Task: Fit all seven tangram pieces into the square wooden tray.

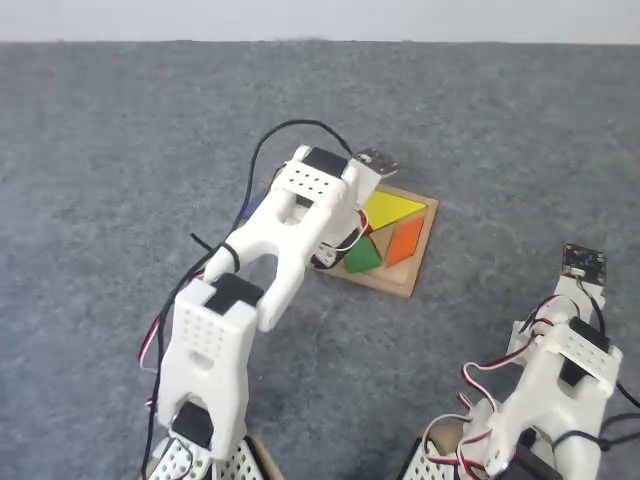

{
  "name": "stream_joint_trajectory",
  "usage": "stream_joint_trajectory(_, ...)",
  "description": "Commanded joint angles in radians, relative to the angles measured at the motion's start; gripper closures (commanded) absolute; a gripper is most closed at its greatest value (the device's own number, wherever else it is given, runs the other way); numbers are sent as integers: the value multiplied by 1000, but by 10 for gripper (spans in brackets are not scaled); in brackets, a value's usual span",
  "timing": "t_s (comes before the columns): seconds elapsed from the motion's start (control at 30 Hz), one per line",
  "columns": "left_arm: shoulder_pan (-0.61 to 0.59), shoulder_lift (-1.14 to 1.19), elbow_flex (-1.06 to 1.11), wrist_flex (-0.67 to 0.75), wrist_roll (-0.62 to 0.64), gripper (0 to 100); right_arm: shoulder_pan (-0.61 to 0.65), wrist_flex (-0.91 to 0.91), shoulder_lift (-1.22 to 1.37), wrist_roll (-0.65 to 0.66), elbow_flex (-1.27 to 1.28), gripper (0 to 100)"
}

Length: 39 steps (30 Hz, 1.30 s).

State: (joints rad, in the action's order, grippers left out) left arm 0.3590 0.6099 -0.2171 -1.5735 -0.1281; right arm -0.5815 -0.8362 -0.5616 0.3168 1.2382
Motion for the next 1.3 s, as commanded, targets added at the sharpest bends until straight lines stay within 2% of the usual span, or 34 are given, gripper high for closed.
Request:
stream_joint_trajectory(0.0, -11, 57, -33, 61, -11, 987, 15, 13, -8, 6, 2, 872)
stream_joint_trajectory(0.17, 11, 86, -162, 0, -9, 987, 16, 13, -8, 6, 2, 872)
stream_joint_trajectory(0.47, 141, 86, -248, -44, 43, 987, 16, 13, -8, 6, 0, 872)
stream_joint_trajectory(0.77, 123, 75, -283, -51, 48, 987, 16, 13, -8, 6, 0, 872)
stream_joint_trajectory(0.93, 137, -11, -381, -178, 101, 987, 16, 13, -8, 6, 0, 872)
stream_joint_trajectory(1.1, 103, -232, -245, -147, 123, 987, 15, 13, -7, 6, 2, 872)
stream_joint_trajectory(1.27, -31, -517, 45, 6, 146, 987, 15, 13, -7, 6, 2, 872)
